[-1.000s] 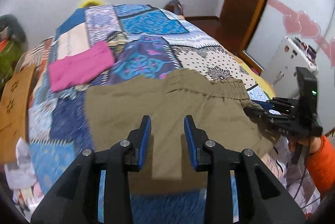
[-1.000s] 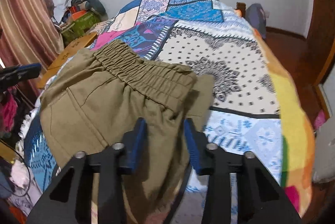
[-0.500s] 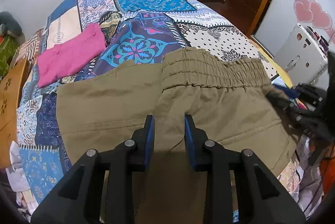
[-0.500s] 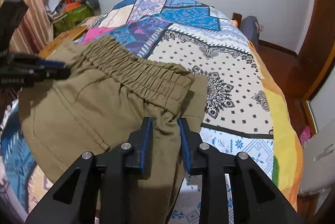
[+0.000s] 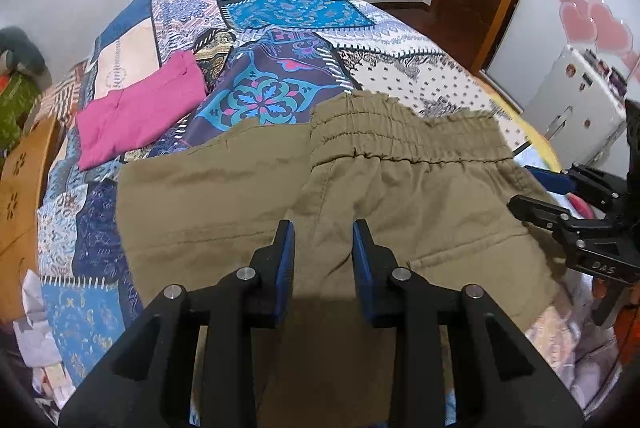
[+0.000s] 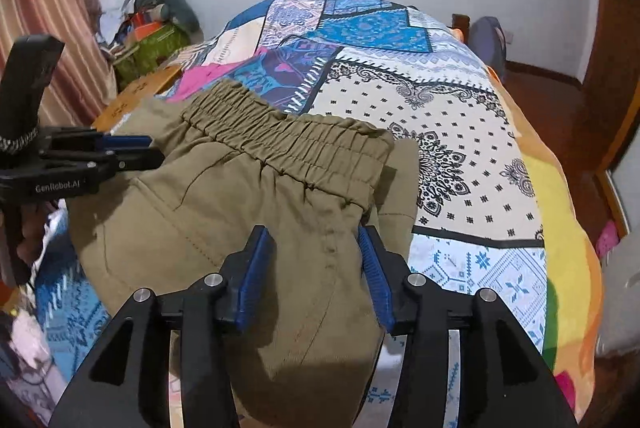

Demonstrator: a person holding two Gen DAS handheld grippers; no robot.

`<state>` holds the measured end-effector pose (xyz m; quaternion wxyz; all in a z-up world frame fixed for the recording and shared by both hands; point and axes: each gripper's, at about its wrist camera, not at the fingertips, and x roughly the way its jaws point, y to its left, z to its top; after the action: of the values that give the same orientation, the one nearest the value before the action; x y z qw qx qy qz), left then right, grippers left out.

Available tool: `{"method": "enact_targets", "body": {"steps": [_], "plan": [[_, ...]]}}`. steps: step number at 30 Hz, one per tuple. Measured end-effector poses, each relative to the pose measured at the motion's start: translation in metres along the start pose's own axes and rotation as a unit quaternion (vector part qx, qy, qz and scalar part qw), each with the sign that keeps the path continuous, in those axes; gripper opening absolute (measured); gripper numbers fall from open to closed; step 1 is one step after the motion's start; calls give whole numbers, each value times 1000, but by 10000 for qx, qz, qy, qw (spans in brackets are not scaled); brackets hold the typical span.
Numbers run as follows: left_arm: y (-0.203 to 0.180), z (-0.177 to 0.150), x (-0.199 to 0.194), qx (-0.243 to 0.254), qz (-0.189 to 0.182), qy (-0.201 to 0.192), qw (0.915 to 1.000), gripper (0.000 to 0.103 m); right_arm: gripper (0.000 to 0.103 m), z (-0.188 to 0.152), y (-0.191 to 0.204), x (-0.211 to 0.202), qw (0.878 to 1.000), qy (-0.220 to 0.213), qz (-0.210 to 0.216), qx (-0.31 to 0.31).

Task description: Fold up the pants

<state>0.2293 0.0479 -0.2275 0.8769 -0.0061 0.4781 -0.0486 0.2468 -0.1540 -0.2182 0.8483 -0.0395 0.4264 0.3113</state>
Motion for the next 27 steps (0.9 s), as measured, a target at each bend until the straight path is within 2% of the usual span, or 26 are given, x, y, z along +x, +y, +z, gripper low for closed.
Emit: {"method": "enact_targets", "body": {"steps": [4,5,7,9,10,12,15,19,27], "plan": [[13,1,-33,-107,47,-337,9994,33,43,4,-1,-17,10000,-7,-35,-32],[17,1,-39,-103,84,-382,9992,35,43,5,-2,-21,10000,-20,-59,-56],[27,-1,-50,-111,238,-473,9985,49,43,5,-3,-33,9996,-153,-203,-100],[39,-7,-58,-169,374,-552,9976,69,43,4,-6,-41,9996,-208,-209,-42],[47,-10,-60,-221,398,-559,9974,71,43,3,-8,-42,9996,-201,-173,10],[62,-18,-57,-388,360,-426,9977,73,43,-1,-13,-42,9997,-163,-111,155],[78,-31,-44,-637,214,-180,9976,73,52,-9,-20,-35,9993,-46,-96,371],[93,-43,-25,-981,-84,60,9951,73,53,-19,-34,-20,9970,182,-40,748],[95,-40,11,-1205,-347,368,9914,74,56,-18,-51,0,9909,253,415,1258]]}}
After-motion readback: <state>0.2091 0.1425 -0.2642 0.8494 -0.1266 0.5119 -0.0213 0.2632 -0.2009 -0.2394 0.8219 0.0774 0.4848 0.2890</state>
